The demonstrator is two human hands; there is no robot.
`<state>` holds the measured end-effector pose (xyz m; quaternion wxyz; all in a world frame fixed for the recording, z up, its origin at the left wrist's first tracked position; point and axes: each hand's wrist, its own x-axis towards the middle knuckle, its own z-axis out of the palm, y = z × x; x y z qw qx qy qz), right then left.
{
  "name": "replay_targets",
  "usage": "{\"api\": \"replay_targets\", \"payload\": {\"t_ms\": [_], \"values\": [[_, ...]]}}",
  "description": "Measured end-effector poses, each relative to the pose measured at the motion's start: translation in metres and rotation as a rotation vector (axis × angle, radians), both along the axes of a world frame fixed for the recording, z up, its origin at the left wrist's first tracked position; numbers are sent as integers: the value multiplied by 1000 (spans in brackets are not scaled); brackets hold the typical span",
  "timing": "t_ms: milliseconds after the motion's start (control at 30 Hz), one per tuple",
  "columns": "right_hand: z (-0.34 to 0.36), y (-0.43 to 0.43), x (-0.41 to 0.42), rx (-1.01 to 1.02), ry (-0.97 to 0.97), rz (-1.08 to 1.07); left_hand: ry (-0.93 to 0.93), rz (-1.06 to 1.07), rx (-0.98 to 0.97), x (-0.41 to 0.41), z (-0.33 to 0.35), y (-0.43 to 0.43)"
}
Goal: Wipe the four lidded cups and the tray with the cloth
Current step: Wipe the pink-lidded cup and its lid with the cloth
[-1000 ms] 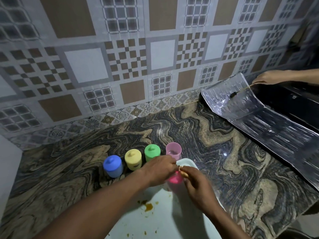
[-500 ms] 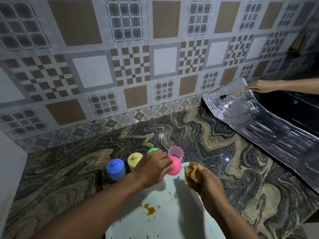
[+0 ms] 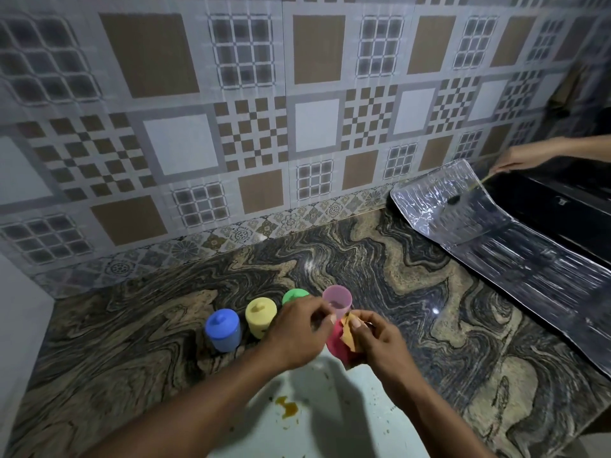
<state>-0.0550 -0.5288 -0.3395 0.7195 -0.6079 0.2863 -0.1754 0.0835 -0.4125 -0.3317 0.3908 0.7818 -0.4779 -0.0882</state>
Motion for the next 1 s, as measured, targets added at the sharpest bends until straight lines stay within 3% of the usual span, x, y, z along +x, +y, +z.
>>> {"api": "replay_targets", "payload": {"t_ms": [67, 133, 333, 500, 700, 800, 900, 1000], "values": [[4, -3, -2, -4, 37, 48, 423, -15, 110, 7, 7, 0], [7, -6, -3, -8, 53, 90, 690, -38, 217, 12, 14, 0], [20, -14, -6, 6, 49, 232, 1025, -143, 329, 7, 28, 0], [21, -22, -9, 166, -37, 242, 1075, -157, 154, 2, 27, -4], [11, -9, -6, 383, -151, 101, 1144, -73, -56, -4, 18, -5], [8, -8, -8, 381, -132, 129, 1217, -129, 68, -5, 23, -1], [19, -16, -11, 321, -83, 324, 1193, -168, 304, 1, 33, 1], [29, -25, -9, 281, -75, 366, 1130, -242, 234, 4, 34, -3]]}}
